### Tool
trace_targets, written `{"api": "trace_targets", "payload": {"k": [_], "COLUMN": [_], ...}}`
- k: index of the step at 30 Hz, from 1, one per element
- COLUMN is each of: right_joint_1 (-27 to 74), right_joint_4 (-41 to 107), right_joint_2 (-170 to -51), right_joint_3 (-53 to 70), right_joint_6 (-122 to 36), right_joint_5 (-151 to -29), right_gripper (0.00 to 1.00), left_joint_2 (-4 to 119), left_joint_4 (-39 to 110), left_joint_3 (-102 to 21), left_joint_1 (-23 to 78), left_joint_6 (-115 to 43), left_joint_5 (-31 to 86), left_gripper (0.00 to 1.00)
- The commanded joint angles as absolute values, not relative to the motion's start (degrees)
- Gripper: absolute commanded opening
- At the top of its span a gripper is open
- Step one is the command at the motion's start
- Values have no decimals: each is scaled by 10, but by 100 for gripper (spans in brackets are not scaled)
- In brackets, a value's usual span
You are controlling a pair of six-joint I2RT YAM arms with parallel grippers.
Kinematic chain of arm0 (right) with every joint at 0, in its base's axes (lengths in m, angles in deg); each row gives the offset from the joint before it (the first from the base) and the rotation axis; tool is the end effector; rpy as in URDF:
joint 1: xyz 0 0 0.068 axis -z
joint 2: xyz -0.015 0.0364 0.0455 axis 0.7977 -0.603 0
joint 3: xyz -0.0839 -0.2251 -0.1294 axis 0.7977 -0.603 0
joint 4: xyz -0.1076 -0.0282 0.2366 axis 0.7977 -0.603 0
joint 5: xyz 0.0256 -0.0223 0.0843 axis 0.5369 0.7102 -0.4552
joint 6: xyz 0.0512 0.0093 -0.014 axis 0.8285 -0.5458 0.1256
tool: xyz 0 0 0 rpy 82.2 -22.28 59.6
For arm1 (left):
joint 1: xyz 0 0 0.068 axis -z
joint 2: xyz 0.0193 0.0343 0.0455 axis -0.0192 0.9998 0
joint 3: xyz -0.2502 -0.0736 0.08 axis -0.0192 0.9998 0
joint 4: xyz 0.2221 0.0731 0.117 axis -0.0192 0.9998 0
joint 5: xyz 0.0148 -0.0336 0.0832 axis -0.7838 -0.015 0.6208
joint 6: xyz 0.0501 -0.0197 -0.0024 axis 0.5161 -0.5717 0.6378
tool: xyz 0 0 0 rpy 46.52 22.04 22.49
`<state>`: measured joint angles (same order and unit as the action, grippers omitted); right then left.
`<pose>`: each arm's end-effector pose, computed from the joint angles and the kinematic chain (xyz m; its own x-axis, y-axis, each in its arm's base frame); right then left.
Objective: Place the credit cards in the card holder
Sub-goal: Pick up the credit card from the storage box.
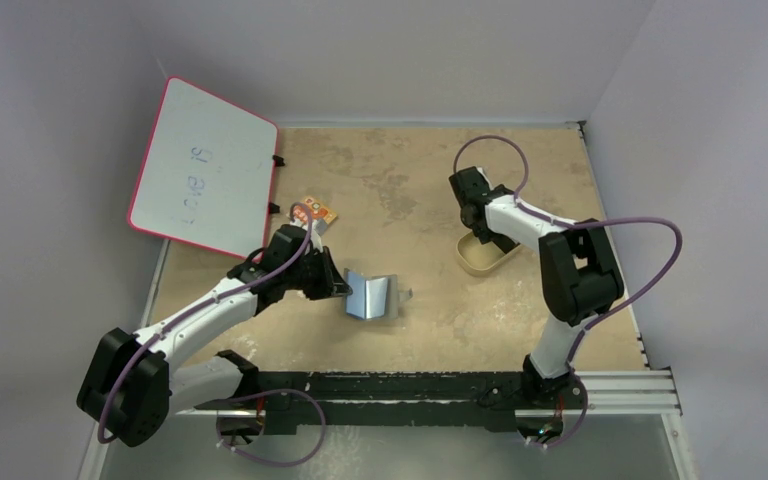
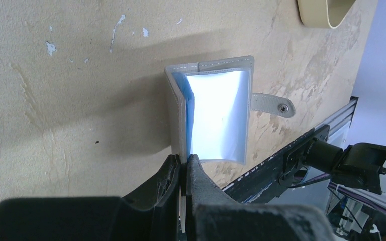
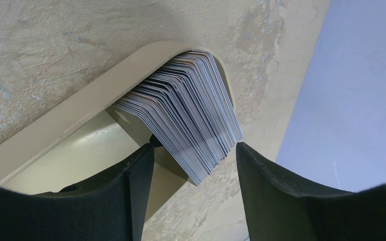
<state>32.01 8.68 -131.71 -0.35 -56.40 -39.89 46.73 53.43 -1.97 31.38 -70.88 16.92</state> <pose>0.3450 0.1063 0.1904 -0.8123 -0.4019 -0.4226 -0.0509 0.7707 -0.6351 0.1852 -0.1211 0.1991 -0.9159 -0.2589 -0.3069 0.0074 0.7534 -0.6575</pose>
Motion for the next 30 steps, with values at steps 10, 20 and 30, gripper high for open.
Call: {"api": "trace_targets", "payload": {"k": [10, 20, 30], "right_joint_1": [328, 328, 327], "right_joint_4": [98, 104, 82], "right_joint_2": [-1314, -1315, -1312], "right_joint_3": [37, 36, 49], "right_joint_6": [-565, -569, -549], "right_joint_5": [-365, -374, -387], "right_gripper": [52, 42, 27], "left_joint_2": [465, 462, 460], "left_joint_4": [505, 506, 508], "left_joint_3": [-23, -23, -24], "left_joint_1": [313, 313, 313], "left_joint_6": [-704, -703, -703], "left_joint_5": [170, 173, 174], "left_gripper": [0, 0, 0]}}
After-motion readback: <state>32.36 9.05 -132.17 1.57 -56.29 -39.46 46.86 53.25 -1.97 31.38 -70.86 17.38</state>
